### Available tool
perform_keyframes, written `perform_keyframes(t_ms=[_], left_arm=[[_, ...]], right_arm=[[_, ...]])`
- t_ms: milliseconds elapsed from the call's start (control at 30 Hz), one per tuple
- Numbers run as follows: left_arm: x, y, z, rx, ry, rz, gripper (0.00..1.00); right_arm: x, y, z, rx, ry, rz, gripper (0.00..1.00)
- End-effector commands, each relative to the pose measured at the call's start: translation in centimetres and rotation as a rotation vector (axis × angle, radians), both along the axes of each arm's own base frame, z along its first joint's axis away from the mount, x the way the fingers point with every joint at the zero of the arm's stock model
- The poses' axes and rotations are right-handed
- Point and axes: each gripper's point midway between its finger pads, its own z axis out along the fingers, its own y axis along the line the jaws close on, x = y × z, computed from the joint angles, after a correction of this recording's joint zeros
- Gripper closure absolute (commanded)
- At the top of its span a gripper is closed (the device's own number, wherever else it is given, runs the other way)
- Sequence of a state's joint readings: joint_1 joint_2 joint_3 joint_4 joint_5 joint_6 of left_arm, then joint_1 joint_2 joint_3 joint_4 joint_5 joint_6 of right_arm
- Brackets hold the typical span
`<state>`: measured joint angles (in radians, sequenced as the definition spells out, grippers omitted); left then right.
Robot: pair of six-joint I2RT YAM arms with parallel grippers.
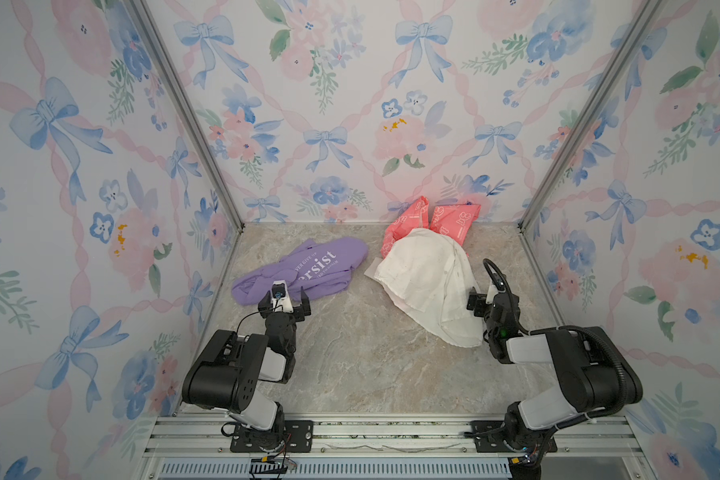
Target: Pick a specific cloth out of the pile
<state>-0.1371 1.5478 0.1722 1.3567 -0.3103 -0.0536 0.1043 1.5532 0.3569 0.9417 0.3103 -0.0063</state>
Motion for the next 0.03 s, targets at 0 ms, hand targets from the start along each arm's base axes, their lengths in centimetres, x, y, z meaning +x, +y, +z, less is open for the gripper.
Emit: perform_keyframes(t_ms=[0], left_arm=[[0.27,0.15,0.55,-0.012,-0.023,0.011,0.02]], right_arm=[[0.59,-0.14,0.75,0.022,-0.024,-0.003,0.03]])
